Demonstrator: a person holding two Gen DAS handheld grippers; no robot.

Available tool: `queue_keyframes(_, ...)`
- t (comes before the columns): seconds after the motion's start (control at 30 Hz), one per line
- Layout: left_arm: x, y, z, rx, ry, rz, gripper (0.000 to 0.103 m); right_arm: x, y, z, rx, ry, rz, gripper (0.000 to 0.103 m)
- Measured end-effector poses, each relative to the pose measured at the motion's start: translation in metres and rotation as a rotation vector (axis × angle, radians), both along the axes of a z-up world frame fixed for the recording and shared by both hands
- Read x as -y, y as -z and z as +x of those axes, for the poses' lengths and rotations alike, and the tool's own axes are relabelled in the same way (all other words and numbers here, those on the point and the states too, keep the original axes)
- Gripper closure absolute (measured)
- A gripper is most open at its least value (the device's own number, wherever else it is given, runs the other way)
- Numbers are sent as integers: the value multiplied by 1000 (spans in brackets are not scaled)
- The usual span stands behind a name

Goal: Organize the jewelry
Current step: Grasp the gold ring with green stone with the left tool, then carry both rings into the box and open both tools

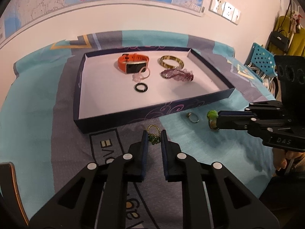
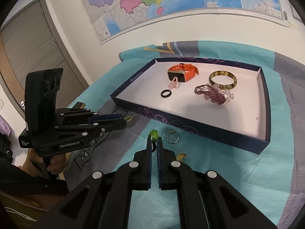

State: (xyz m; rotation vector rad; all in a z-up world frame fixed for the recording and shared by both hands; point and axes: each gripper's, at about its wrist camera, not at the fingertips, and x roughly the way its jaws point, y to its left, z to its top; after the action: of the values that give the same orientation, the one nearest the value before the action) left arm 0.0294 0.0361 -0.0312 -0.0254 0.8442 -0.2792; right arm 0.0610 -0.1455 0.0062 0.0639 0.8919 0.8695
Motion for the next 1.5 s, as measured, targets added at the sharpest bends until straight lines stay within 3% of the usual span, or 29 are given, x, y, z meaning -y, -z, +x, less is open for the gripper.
queue_keyframes(0.6, 2, -29, 15, 78, 8, -42, 89, 12, -12, 16, 24, 50, 21, 99)
queue_keyframes(1.5, 0, -30, 38, 77, -19, -58, 89, 16, -14, 45, 28, 94, 24, 99)
